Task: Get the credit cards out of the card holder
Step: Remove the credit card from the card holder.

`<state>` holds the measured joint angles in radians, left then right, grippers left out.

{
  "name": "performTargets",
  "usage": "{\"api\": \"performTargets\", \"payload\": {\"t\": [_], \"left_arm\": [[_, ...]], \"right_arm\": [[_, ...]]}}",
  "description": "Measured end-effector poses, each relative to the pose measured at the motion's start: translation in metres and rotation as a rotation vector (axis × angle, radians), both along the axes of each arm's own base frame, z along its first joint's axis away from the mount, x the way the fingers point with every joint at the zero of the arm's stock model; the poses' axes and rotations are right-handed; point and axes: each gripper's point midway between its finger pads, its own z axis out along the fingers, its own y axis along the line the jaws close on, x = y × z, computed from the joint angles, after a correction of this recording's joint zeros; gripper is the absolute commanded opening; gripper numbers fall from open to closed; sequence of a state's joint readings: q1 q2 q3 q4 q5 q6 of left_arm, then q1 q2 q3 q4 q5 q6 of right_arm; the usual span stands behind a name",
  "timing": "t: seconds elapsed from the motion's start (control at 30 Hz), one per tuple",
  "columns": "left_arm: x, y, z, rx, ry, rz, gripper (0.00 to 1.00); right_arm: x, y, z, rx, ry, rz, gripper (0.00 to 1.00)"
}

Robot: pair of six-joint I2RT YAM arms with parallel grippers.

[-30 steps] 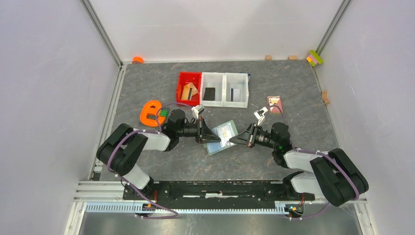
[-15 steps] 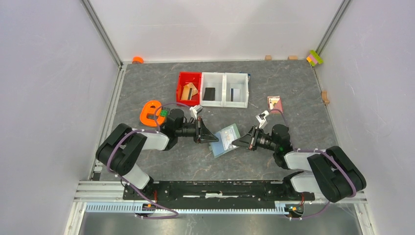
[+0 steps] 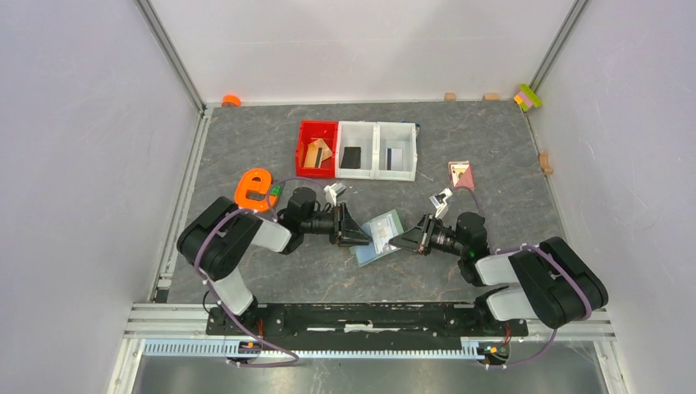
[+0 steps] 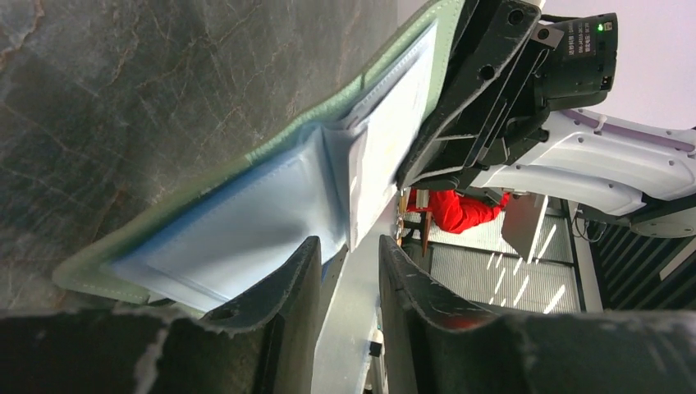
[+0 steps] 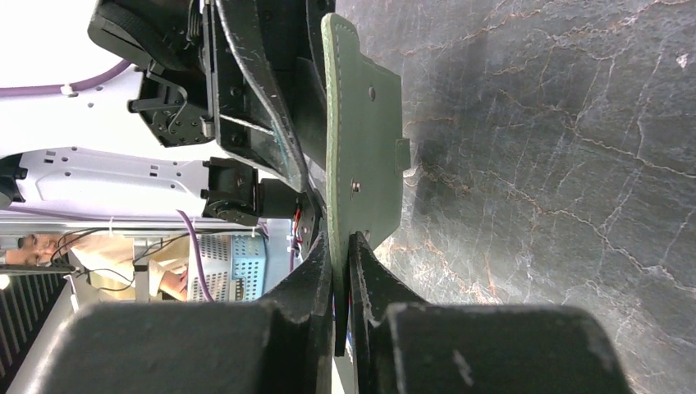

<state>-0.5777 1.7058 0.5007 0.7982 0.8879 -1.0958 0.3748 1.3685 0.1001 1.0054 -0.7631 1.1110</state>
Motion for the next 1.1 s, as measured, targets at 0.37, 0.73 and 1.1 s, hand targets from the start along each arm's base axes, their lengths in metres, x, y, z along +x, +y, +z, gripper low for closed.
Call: {"api": "performTargets", "payload": {"t": [0.37, 0.73, 1.1], "left_arm": [[0.002, -0.014, -0.005, -0.075, 0.035, -0.001, 0.33], [0.004, -0.018, 0.003, -0.121, 0.031, 0.002, 0.02], [0.005, -0.018, 0.003, -0.123, 0.04, 0.007, 0.02]], "right_arm": [[0.0, -0.001, 0.001, 0.01, 0.003, -0.006, 0.03], [-0.002, 0.0, 0.006, 0.042, 0.009, -0.003, 0.03], [-0.004, 0.0, 0.007, 0.051, 0.012, 0.001, 0.3]]}}
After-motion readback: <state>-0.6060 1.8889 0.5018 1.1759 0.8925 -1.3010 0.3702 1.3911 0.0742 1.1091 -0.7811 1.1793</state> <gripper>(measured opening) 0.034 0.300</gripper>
